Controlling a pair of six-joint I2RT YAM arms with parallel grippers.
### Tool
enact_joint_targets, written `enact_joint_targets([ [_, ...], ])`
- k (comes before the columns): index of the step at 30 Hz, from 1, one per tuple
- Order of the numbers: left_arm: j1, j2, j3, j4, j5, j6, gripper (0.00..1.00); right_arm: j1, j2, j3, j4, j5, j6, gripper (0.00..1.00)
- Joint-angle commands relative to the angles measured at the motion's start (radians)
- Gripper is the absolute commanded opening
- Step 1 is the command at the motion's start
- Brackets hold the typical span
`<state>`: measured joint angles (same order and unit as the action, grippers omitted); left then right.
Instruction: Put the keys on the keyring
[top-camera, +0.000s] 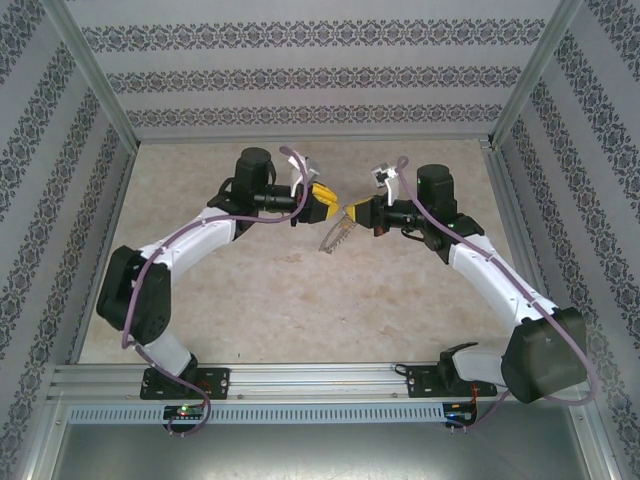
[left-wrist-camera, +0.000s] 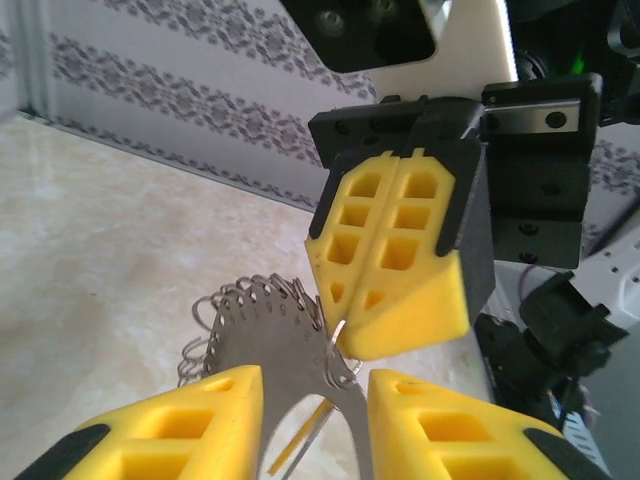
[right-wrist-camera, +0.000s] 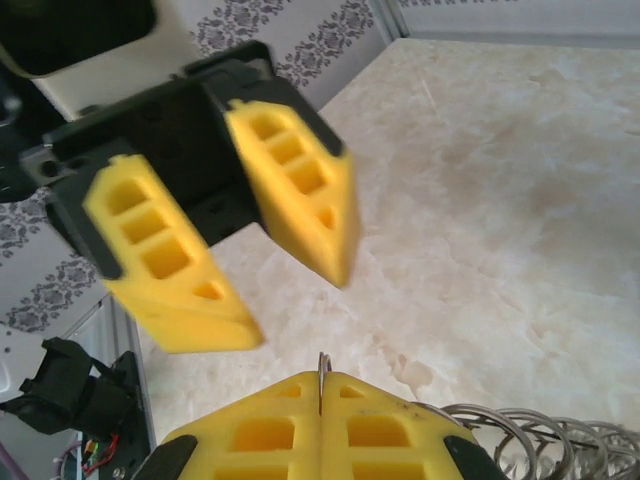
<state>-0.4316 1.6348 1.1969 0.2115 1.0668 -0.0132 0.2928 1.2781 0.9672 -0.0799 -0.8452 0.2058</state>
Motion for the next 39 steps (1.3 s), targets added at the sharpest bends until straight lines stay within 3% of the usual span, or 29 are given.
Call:
enact_joint_targets([
  [1, 0.008, -0.093, -0.058, 0.089, -0.098, -0.027, 0.34, 0.010, 0.008, 0.052, -0.055, 0.050, 0.004, 0.00],
  [10, -0.016, -0.205, -0.245, 0.099, -0.186, -0.053, 0.38, 0.014, 0.070, 0.086, -0.061, 0.114, 0.055, 0.00],
  [20, -0.146, -0.181, -0.368, 0.187, -0.440, -0.027, 0.45, 0.026, 0.072, 0.095, -0.054, 0.147, 0.083, 0.00],
  [31, -0.189, -0.047, -0.319, 0.350, -0.445, -0.076, 0.53, 0.048, 0.066, 0.112, -0.054, 0.180, 0.100, 0.00],
  [39, -0.207, -0.127, -0.386, 0.402, -0.498, -0.105, 0.55, 0.059, 0.062, 0.107, -0.046, 0.225, 0.121, 0.00],
])
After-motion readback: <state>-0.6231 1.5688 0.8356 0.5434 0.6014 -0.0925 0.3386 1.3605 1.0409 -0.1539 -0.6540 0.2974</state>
